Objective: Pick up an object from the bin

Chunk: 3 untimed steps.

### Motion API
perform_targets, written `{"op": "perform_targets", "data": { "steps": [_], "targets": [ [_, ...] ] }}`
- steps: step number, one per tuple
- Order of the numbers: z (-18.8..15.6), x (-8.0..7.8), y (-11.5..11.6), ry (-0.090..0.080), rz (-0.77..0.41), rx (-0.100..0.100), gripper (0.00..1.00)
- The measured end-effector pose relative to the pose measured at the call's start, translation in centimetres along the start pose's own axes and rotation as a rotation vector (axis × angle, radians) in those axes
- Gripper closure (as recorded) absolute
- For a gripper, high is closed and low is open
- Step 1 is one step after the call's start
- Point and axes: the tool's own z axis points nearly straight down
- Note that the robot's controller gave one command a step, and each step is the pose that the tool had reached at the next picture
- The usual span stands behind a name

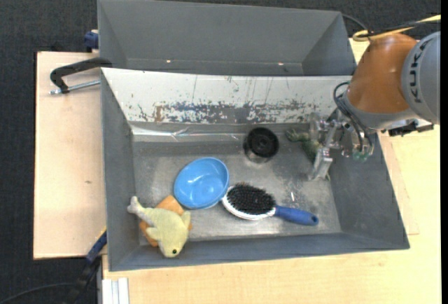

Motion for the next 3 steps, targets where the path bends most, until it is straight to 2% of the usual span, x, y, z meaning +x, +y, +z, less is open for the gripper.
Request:
{"op": "perform_targets", "data": {
  "steps": [1,2,3],
  "targets": [
    [-2.8,0.0,-0.3,0.010,0.117,0.004,0.00],
    [-2.7,0.0,0.2,0.011,0.453,0.006,0.00],
    [0.4,1.7,0.2,0.018,0.645,0.008,0.00]
  ]
}}
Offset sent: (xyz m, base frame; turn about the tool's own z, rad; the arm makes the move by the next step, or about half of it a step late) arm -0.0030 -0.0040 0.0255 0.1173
